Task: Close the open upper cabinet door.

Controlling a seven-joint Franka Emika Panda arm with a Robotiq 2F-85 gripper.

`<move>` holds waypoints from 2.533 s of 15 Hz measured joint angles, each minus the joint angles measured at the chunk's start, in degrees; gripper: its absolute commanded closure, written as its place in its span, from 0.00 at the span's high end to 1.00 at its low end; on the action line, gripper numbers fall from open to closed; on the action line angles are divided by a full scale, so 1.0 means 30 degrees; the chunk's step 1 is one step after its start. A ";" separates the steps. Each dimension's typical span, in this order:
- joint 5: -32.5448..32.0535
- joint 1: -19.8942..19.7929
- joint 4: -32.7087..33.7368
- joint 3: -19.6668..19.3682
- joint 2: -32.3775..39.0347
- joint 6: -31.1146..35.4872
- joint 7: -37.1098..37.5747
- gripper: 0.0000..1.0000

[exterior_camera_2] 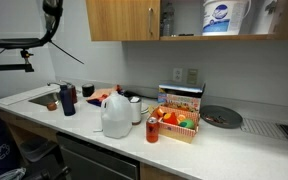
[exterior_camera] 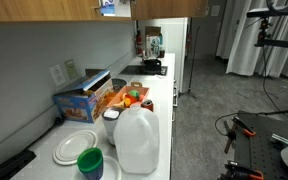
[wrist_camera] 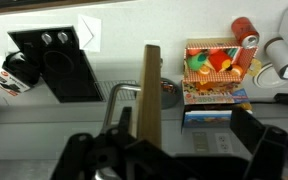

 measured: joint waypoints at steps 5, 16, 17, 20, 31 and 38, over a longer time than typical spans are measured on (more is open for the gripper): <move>0.0300 0.0462 -0.0247 -0.0042 -0.0509 -0.0838 -0.0142 1.00; 0.2741 0.1072 -0.0321 -0.0174 -0.0412 -0.2704 -0.2207 1.00; 0.2943 0.1078 -0.0313 -0.0182 -0.0422 -0.2955 -0.2333 1.00; 0.3465 0.1079 -0.0305 -0.0190 -0.0417 -0.3594 -0.2713 1.00; 0.4607 0.1082 -0.0306 -0.0217 -0.0372 -0.4641 -0.3391 1.00; 0.4609 0.1082 -0.0306 -0.0218 -0.0371 -0.4641 -0.3391 1.00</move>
